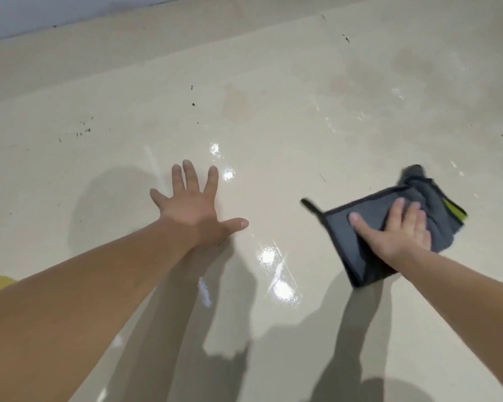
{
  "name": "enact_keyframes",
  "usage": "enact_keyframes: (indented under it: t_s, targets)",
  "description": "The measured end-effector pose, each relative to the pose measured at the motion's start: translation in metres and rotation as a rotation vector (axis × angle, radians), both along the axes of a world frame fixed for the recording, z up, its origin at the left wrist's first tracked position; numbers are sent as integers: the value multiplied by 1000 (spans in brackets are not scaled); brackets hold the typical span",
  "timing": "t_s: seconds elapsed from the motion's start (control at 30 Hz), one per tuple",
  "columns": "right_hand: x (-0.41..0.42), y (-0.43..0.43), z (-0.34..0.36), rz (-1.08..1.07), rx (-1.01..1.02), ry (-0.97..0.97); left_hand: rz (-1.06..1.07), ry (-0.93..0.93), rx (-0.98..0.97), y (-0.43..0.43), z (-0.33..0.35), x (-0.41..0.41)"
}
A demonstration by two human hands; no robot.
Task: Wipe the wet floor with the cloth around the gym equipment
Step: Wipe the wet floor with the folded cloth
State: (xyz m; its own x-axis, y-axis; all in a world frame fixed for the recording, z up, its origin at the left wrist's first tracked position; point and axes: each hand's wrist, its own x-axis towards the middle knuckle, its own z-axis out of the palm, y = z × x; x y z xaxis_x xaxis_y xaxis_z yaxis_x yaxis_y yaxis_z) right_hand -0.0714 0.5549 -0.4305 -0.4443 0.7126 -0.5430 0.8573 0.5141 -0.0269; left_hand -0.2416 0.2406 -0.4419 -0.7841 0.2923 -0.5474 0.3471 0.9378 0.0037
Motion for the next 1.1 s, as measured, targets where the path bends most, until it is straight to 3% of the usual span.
enact_keyframes:
  t_s: [0.1,0.2,0.33,0.4,0.5,0.57,0.63,0.7,0.8,1.1]
  targets:
    - [-12,-38,-13,-249,64,116,-26,44,-6,-1,-3,3]
    - [-23,-103,-20,-176,94,160,-34,45,-37,0,-2,0]
    - [-7,-173,-28,528,78,249,-45,30,-58,-1,1,-1]
    - [4,-165,-29,845,20,250,-55,20,-55,-3,4,-3]
    - [12,-110,-25,1095,-24,240,-57,1,-53,-4,6,-3]
    - [11,-78,-18,1066,-20,225,-62,-3,-32,-8,8,-4]
    - [9,-64,-13,870,-52,260,-86,-5,13,-12,12,-7]
    - [1,-73,-11,692,-62,251,-80,18,77,-25,19,-19]
    - [-16,-106,-13,636,1,166,-47,82,130,-54,27,-49]
    - [-125,-178,-11,1265,-198,37,191,42,-52,-124,33,-150]
